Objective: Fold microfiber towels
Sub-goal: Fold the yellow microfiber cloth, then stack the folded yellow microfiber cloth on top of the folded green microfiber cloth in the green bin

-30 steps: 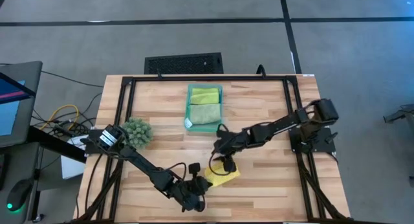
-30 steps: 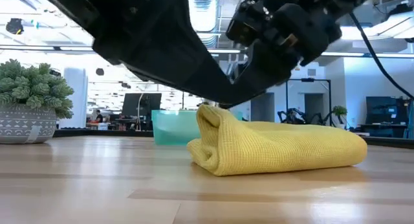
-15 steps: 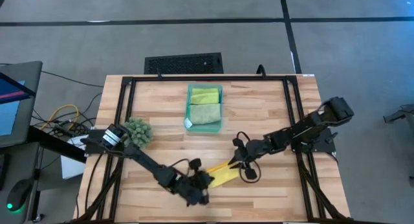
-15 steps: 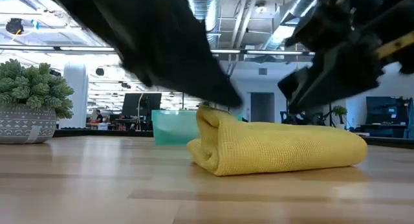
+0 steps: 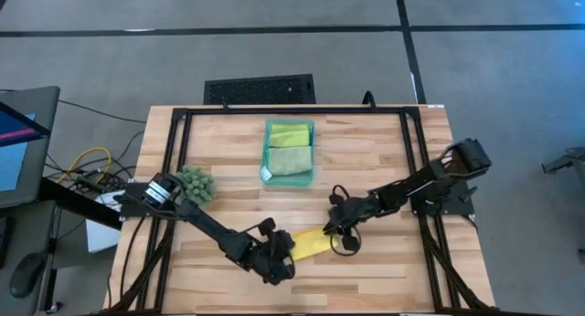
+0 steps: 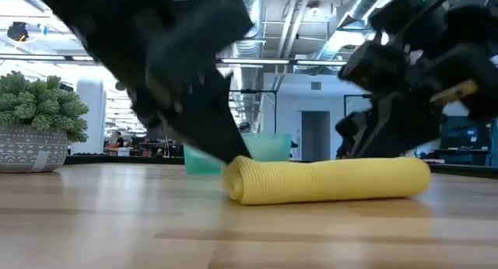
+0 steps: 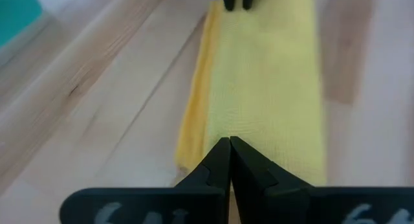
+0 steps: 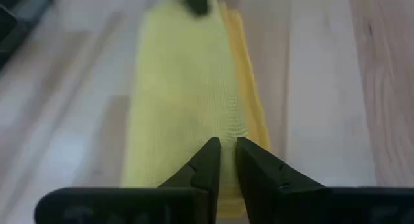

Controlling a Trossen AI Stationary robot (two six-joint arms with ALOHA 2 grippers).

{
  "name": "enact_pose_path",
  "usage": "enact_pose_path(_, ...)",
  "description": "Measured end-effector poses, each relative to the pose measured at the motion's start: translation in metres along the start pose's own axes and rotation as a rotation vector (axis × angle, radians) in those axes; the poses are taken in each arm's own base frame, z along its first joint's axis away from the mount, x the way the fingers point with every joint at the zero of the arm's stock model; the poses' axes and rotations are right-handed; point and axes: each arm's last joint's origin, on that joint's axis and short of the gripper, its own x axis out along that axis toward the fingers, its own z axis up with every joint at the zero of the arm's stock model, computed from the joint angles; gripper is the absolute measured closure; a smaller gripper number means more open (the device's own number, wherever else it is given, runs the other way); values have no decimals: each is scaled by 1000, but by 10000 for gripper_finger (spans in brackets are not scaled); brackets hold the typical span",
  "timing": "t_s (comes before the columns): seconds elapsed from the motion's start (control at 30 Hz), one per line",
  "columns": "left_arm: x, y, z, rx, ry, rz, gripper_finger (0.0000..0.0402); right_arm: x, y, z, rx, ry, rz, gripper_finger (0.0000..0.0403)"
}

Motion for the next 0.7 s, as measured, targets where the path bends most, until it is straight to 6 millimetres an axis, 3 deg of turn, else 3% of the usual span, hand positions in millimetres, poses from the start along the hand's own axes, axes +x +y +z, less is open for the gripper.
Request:
enact_pose_path(0.2,-18,-11,14,8,-55,-19,401,-18,13,19,-23,-109,32,332)
enact_pose_path(0.37,-20,-14,17,18,-68,-26,401,-12,19,27,-40,-225,57,317)
enact_pose_path(0.7,-8,9,-11,-22,13,48,401,38,-2,35,20,-41,3,179)
